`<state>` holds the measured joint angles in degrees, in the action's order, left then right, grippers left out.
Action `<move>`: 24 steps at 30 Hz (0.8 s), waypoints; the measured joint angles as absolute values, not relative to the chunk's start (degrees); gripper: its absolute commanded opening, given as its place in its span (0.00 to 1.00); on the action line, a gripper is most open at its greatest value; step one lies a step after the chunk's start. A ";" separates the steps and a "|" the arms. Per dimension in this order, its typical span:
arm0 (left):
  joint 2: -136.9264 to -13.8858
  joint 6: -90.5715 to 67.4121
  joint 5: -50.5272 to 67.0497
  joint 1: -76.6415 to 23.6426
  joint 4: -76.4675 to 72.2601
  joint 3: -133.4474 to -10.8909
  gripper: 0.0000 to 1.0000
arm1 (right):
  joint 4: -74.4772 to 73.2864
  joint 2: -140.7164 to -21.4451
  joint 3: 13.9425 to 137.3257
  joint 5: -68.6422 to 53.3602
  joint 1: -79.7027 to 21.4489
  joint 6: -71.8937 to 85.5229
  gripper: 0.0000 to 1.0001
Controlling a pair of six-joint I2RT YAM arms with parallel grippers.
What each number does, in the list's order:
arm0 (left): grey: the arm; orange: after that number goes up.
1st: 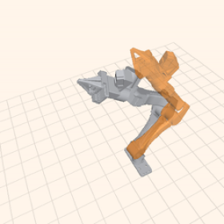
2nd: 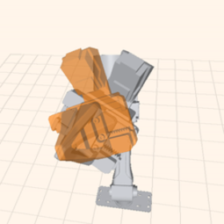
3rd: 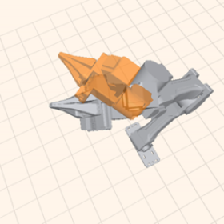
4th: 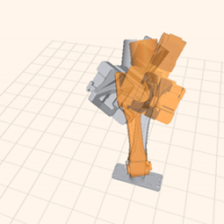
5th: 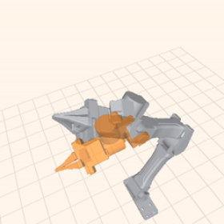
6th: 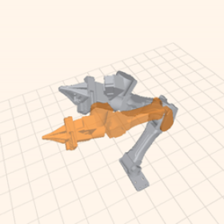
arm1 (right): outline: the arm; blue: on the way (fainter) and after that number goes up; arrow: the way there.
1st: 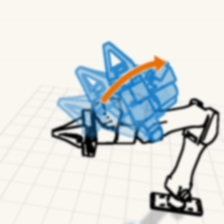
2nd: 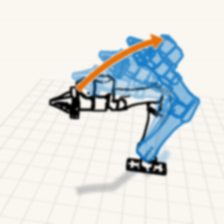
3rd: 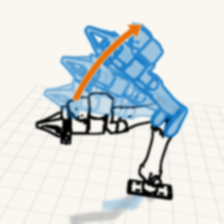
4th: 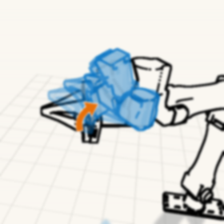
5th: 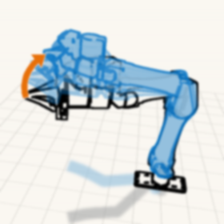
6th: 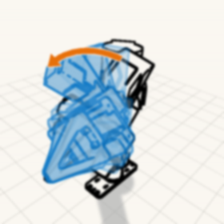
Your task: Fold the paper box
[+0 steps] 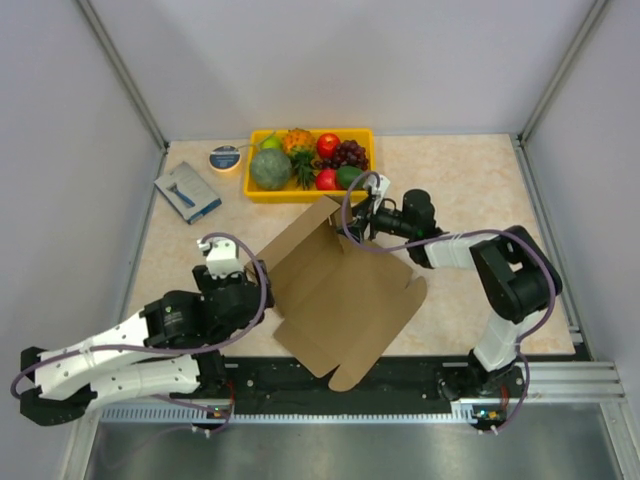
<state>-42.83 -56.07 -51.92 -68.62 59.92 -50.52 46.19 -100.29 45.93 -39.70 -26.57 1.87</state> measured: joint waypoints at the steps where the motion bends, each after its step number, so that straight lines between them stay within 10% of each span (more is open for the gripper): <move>1: -41.89 -56.71 -51.42 -68.62 61.71 -50.70 0.94 | 46.24 -100.66 46.33 -39.66 -26.57 1.98 0.64; 11: -40.53 -58.39 -41.98 -68.62 57.91 -42.44 0.92 | 46.52 -101.86 47.83 -38.83 -26.57 2.35 0.64; 24: -80.86 -89.60 -65.01 -68.64 66.85 -51.11 0.64 | 47.81 -102.13 47.77 -40.03 -26.57 3.11 0.64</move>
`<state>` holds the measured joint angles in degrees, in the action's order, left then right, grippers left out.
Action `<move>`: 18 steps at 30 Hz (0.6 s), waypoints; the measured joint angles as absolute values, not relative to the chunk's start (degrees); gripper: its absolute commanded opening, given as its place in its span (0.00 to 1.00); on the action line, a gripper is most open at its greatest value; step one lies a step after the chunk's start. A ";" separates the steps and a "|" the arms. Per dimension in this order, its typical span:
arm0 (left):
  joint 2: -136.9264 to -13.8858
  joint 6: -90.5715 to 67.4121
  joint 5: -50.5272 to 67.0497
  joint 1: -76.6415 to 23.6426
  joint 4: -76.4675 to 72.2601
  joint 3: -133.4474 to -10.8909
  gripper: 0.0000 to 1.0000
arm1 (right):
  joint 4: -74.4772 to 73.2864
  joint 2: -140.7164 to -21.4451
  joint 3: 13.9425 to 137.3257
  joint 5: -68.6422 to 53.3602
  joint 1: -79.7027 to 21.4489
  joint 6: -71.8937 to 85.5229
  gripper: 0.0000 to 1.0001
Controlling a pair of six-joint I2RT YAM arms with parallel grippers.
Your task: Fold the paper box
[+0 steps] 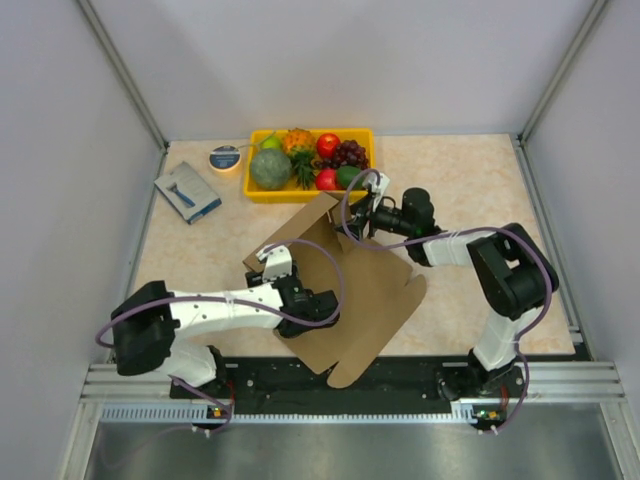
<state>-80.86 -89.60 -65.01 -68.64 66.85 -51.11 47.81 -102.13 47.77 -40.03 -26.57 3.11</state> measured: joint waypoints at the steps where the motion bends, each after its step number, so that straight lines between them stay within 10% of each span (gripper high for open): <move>1: -81.93 -91.07 -65.98 -68.64 67.40 -51.44 0.63 | 48.10 -102.32 47.77 -40.51 -26.57 3.20 0.64; 18: -72.53 -68.34 -75.46 -68.58 42.19 -38.57 0.21 | 50.61 -103.59 47.64 -41.56 -26.20 5.34 0.72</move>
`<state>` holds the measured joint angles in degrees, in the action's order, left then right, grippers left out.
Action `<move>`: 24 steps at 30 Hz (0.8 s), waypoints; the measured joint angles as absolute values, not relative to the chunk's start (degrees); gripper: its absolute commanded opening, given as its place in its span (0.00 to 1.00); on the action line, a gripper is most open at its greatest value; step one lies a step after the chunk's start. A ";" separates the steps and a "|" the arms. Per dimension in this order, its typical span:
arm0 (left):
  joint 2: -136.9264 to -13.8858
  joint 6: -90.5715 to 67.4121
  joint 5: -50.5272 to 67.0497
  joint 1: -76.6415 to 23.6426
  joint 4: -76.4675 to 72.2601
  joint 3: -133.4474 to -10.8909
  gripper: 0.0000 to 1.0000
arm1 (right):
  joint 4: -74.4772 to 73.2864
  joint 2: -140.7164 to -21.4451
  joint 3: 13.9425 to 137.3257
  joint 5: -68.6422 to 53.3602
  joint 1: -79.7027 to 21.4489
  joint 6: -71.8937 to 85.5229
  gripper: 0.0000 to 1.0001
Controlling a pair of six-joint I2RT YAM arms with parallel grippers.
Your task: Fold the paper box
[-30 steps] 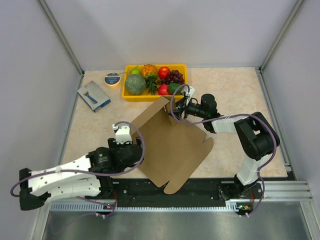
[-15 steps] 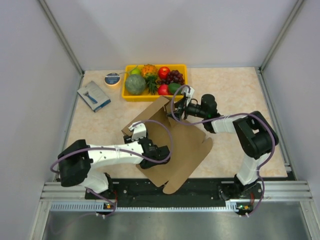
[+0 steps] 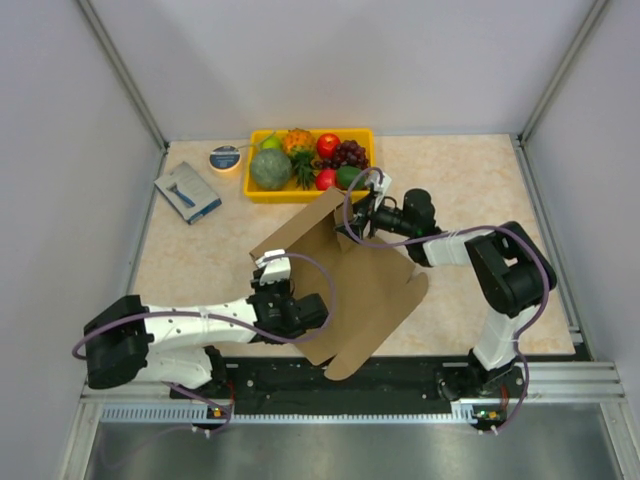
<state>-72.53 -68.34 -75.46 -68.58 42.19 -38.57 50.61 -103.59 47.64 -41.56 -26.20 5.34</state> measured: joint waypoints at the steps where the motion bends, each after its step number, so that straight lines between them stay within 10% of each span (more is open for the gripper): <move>1: -72.10 -65.80 -75.66 -68.47 39.29 -37.85 0.16 | 50.70 -103.57 47.51 -40.80 -26.20 5.65 0.72; 14: -60.97 -30.85 -72.07 -63.40 2.52 -24.93 0.13 | 48.29 -98.43 42.63 -40.07 -25.91 2.13 0.77; 19: -57.23 -24.47 -68.53 -62.19 -2.31 -22.94 0.12 | 46.48 -98.43 43.33 -38.48 -25.82 -0.54 0.40; 24: -56.27 -22.31 -67.29 -61.78 -3.90 -22.65 0.10 | 44.23 -99.11 45.84 -33.26 -26.17 -1.83 0.44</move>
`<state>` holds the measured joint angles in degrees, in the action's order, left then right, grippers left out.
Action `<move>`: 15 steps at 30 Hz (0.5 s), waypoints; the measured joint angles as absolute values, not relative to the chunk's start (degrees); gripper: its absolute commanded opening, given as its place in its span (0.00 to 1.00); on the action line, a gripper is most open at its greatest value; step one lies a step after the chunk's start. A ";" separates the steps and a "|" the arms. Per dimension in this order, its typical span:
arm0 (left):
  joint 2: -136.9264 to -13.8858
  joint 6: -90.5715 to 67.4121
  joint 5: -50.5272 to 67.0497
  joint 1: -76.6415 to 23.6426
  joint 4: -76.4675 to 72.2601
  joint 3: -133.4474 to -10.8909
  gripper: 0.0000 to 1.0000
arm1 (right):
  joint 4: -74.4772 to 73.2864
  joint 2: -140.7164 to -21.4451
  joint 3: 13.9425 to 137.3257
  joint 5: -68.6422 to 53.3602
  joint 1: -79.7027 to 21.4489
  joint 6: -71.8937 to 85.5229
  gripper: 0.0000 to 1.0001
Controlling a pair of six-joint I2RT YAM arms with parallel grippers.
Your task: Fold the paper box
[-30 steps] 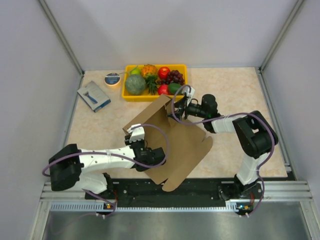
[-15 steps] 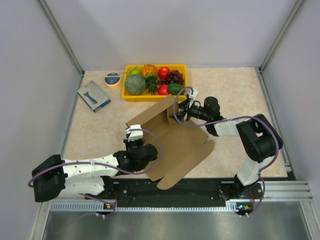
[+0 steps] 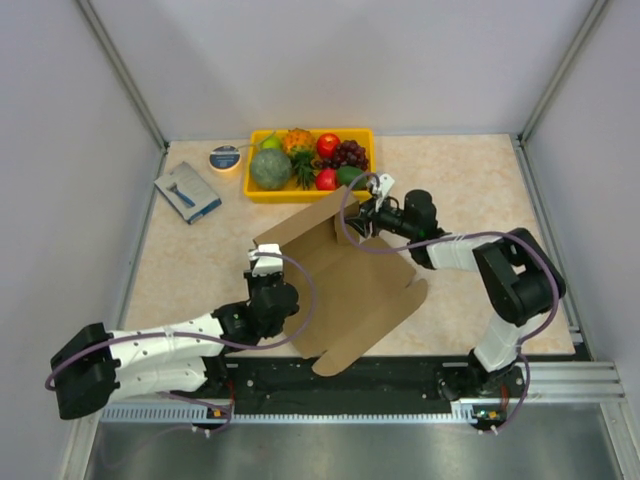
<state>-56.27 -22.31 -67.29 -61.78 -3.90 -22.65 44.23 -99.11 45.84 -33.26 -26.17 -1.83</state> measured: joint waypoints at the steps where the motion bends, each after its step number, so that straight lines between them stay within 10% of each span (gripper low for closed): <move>1: -56.34 -22.04 -67.05 -61.78 -4.16 -22.65 0.10 | 44.40 -99.37 45.91 -32.21 -26.46 -1.96 0.45; 6: -57.41 -21.28 -66.50 -61.73 -5.50 -22.63 0.10 | 44.42 -101.10 46.87 -26.06 -28.75 -4.19 0.62; 15: -57.54 -21.26 -64.18 -61.52 -6.50 -22.39 0.10 | 43.42 -105.51 51.83 -23.77 -29.85 -6.90 0.50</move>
